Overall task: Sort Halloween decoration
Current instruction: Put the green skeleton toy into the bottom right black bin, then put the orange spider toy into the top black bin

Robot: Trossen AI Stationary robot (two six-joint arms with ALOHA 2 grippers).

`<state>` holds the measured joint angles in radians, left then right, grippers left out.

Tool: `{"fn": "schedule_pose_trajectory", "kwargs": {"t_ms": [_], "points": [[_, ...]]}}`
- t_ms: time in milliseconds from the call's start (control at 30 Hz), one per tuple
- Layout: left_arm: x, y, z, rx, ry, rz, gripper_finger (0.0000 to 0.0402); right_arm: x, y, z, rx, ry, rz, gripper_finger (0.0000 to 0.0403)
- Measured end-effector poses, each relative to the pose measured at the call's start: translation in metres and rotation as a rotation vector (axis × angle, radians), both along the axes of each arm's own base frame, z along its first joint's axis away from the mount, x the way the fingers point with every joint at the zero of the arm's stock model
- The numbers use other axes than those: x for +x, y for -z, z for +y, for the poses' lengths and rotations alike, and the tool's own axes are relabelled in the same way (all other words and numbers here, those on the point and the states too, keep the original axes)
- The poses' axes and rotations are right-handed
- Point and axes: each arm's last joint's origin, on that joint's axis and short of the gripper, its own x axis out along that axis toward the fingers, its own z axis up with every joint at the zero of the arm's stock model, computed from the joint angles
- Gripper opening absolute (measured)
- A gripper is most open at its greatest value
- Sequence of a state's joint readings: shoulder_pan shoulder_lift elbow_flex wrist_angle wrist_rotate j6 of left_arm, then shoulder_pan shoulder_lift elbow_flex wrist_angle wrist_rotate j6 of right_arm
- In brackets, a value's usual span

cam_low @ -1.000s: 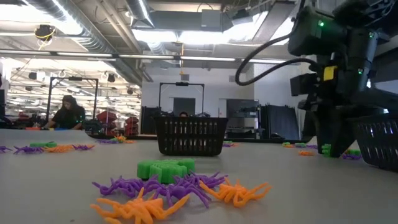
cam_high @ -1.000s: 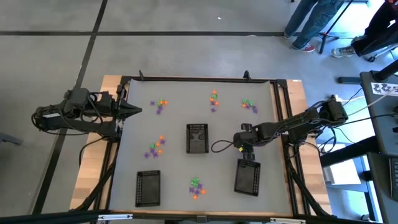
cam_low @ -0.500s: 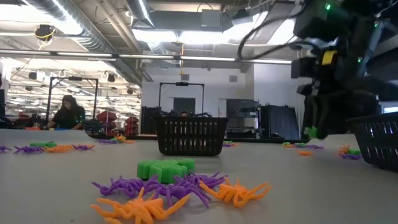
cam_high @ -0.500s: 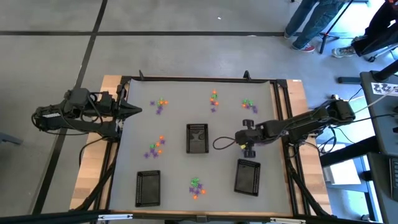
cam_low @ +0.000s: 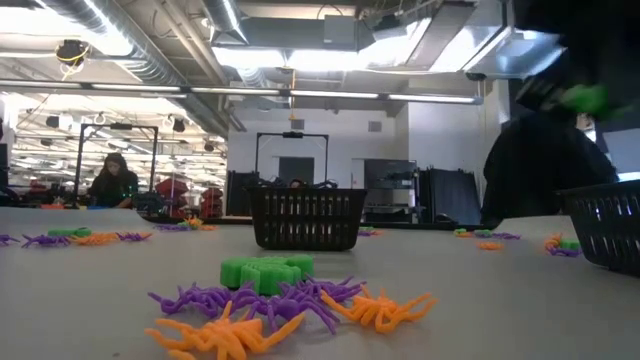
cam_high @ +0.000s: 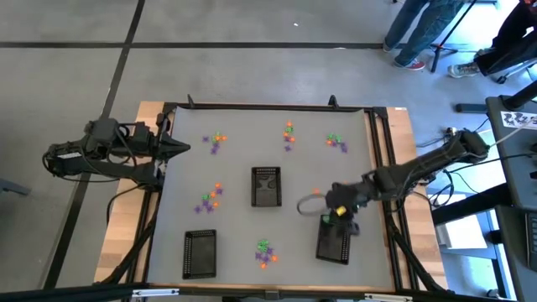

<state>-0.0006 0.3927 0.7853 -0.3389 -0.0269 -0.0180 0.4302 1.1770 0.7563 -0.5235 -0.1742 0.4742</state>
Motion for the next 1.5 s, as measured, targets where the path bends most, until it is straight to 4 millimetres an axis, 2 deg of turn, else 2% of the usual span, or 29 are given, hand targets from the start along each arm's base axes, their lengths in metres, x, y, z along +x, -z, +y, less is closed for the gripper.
{"fn": "schedule_pose_trajectory", "kwargs": {"t_ms": [200, 467, 667, 767, 867, 967, 1167, 1333, 1500], "points": [[0.000, -0.002, 0.000, -0.003, 0.002, -0.021, 0.0000, -0.011, 0.013, 0.030, -0.056, 0.037, 0.064, 0.0033], [0.001, -0.002, 0.002, -0.016, -0.064, -0.015, 0.0000, -0.006, 0.026, 0.038, -0.096, 0.114, 0.105, 0.0121], [0.021, 0.004, 0.004, -0.084, -0.120, 0.062, 0.0000, -0.005, 0.029, 0.038, -0.090, 0.132, 0.119, 0.0170], [0.033, 0.010, 0.004, -0.078, -0.136, 0.133, 0.0000, -0.005, 0.028, 0.039, -0.091, 0.128, 0.108, 0.0178], [0.048, 0.022, 0.007, -0.062, -0.240, 0.248, 0.0000, -0.004, 0.027, 0.038, -0.124, 0.115, 0.077, 0.0176], [0.063, 0.037, 0.011, -0.025, -0.361, 0.393, 0.0000, 0.002, 0.015, 0.039, -0.185, 0.095, 0.007, 0.0172], [0.084, 0.064, 0.023, -0.008, -0.443, 0.641, 0.0016, 0.017, -0.024, 0.041, -0.446, 0.084, -0.254, 0.0168], [0.096, 0.087, 0.040, -0.020, -0.528, 0.837, 0.0078, 0.025, -0.039, 0.039, -0.680, 0.109, -0.428, 0.0167], [0.104, 0.103, 0.060, -0.032, -0.602, 0.965, 0.0146, 0.032, -0.047, 0.040, -0.769, 0.116, -0.538, 0.0167]]}}
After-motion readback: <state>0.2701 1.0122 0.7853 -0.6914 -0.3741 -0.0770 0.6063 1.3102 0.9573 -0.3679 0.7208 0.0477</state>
